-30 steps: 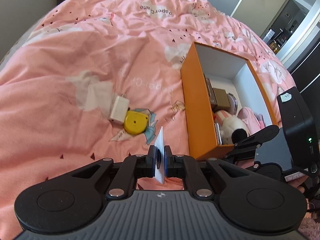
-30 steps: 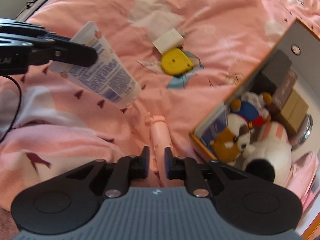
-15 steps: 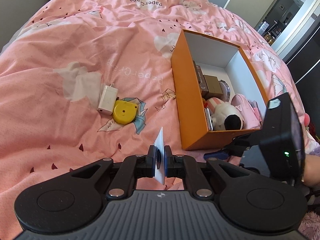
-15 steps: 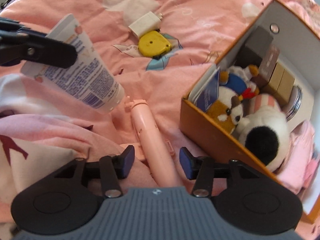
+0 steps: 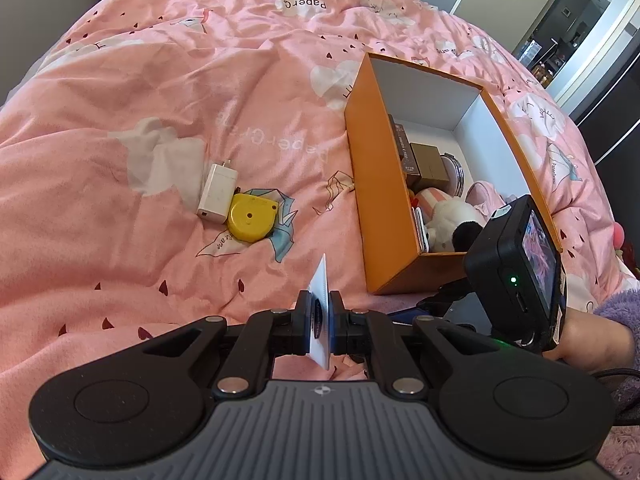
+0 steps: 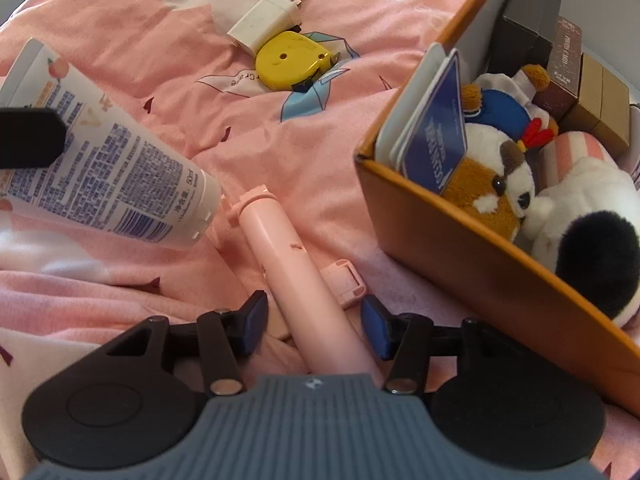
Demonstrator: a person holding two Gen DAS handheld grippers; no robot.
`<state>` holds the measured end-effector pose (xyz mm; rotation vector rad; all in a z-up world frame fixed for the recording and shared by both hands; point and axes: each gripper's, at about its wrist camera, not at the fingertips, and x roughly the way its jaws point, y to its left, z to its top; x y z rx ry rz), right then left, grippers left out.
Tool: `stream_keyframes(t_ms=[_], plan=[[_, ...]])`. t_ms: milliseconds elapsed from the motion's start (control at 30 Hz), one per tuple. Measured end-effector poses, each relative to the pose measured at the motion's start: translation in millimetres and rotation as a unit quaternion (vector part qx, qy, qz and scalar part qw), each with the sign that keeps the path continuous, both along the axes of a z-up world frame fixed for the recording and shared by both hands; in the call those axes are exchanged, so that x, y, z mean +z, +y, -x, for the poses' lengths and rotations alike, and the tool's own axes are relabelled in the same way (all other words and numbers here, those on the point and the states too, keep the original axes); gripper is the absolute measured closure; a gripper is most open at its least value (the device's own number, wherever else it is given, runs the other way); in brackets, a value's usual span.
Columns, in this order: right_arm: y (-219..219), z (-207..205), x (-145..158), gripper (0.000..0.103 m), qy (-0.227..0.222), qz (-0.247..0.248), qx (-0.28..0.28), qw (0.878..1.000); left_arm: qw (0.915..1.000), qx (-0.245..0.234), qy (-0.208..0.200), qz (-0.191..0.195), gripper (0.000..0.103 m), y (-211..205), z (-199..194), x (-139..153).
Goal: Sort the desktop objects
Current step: 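Carry the pink selfie stick toward the shoebox with the right gripper while the left gripper holds the white card, then lower the pink selfie stick into the shoebox with the right gripper while the left gripper lowers the white card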
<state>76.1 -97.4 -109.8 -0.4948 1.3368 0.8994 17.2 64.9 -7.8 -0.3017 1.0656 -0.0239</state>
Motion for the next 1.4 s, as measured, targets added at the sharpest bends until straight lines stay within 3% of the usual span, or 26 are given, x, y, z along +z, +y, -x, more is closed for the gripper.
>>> stream_keyframes(t_ms=[33,267,600,767,1033,1400], plan=[[-0.5,0.5,-1.2,0.058,0.01,-0.004,0.003,1.0,1.0,0.0,0.001,0.0,0.095,0.0,-0.4,-0.3],[-5.2,10.7,14.2,0.066,-0.026,-0.015,0.026,0.999,0.9999,0.012,-0.003,-0.006,0.095,5.1,1.0,2.1],[-13.9,19.1,67.2,0.067,-0.064,-0.059,0.03,0.996,0.9979,0.052,-0.031,-0.022,0.094,29.1,5.5,20.0],[-20.5,17.4,93.1,0.067,-0.048,-0.1,0.019,0.994,0.996,0.064,-0.052,-0.034,0.094,35.9,10.3,35.7],[-14.8,14.0,135.5,0.067,-0.086,-0.166,0.007,0.982,0.9932,0.061,-0.085,-0.051,0.094,35.8,6.6,60.3],[-37.5,-18.7,164.8,0.067,-0.165,-0.192,-0.069,0.965,0.9908,0.017,-0.123,-0.053,0.094,13.5,-21.8,82.2]])
